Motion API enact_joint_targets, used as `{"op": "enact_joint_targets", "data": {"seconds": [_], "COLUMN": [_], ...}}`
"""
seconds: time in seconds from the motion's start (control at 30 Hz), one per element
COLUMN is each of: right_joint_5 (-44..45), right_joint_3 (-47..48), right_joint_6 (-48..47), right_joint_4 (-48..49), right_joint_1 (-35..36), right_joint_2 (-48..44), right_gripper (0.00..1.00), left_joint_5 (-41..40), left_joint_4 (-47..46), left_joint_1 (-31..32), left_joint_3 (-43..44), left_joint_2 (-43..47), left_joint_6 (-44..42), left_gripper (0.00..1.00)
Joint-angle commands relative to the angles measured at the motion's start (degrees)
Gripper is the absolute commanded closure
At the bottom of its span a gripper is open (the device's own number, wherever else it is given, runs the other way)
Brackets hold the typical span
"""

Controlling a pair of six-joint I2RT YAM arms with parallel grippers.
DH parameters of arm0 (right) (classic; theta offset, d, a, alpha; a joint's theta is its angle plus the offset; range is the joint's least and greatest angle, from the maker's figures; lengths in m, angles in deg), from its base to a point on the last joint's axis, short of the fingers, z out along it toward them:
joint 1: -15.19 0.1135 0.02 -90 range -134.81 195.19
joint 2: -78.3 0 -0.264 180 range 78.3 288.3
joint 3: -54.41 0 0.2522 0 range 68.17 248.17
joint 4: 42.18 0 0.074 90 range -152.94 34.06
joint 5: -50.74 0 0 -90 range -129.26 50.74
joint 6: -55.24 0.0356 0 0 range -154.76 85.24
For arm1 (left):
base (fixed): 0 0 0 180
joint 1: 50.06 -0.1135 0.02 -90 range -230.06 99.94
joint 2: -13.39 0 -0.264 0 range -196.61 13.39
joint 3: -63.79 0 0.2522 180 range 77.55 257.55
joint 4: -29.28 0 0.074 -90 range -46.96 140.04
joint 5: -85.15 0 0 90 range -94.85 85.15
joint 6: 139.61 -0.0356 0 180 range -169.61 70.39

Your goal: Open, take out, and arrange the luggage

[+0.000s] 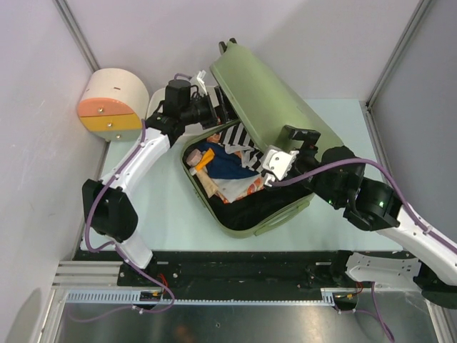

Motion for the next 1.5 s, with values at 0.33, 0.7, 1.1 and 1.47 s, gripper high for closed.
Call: {"op": "enact_joint_targets", "data": {"seconds": [0.33, 0.7, 1.1, 1.47], "right_joint_5": [1.05, 6.35, -2.71, -6.14], "right_joint_3": [-5.02, -16.81, -16.81, -16.72], "right_joint_6": [1.0, -11.66, -8.61, -0.68], "right_joint_4": [-9.67, 32.6, 45.63, 41.67], "right_joint_1": [-0.71, -21.34, -34.72, -39.64], "right_joint_2": [-2.24, 7.15, 9.89, 7.78], "right_gripper": [0.0, 0.56, 1.0, 1.0], "left_joint_5": [0.01, 0.71, -0.52, -3.78], "left_joint_4": [-3.81, -5.04, -4.61, -8.91], "left_joint_1": [0.37, -1.12, -7.36, -0.08], "left_joint_3": [1.79, -8.03, -41.23, -49.99], "left_joint_2": [-1.02, 4.33, 31.11, 27.2], "left_joint_6": [1.13, 1.84, 6.66, 9.84], "left_gripper": [0.0, 0.0, 0.0, 0.0]}}
